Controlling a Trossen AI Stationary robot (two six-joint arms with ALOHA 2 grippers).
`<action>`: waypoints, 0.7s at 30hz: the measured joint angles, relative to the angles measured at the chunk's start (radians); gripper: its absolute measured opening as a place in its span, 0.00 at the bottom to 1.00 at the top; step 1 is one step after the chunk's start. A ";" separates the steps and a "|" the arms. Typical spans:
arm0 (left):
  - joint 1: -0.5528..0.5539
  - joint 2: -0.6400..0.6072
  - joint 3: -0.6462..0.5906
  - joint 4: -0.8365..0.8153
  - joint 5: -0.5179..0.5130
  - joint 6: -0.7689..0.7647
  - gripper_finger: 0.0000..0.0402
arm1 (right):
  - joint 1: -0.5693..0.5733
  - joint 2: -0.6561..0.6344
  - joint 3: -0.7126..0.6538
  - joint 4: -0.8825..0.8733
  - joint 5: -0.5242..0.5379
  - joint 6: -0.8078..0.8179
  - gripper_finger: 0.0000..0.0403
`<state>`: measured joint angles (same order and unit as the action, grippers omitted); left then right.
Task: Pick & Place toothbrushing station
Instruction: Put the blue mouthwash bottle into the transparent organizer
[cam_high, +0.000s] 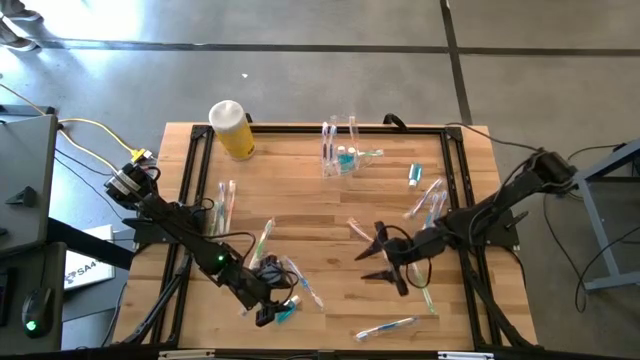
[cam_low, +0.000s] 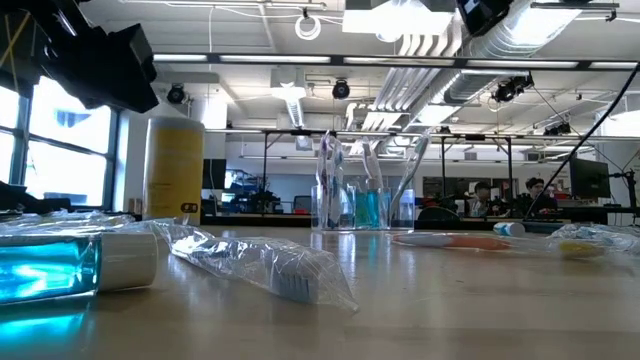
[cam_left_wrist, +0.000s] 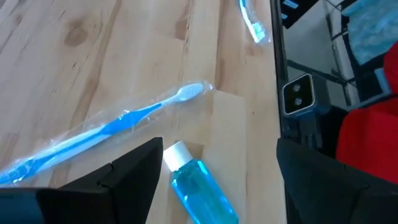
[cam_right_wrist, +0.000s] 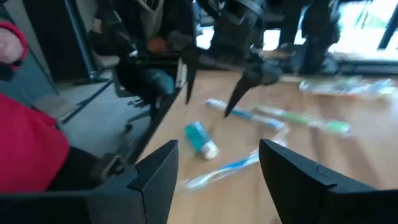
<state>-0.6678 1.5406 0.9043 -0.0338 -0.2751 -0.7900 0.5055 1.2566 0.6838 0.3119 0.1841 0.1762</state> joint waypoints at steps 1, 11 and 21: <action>0.000 0.000 0.000 0.010 0.000 0.000 0.76 | 0.013 0.008 0.000 0.004 0.002 0.020 0.53; -0.002 0.000 0.000 -0.013 -0.306 -0.075 0.76 | 0.153 0.046 0.000 0.020 0.184 0.113 0.53; 0.000 0.000 0.000 -0.008 -0.326 -0.109 0.76 | 0.266 0.057 0.000 0.027 0.297 0.146 0.53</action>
<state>-0.6682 1.5406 0.9043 -0.0420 -0.6013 -0.8988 0.7719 1.3136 0.6842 0.3388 0.4815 0.3218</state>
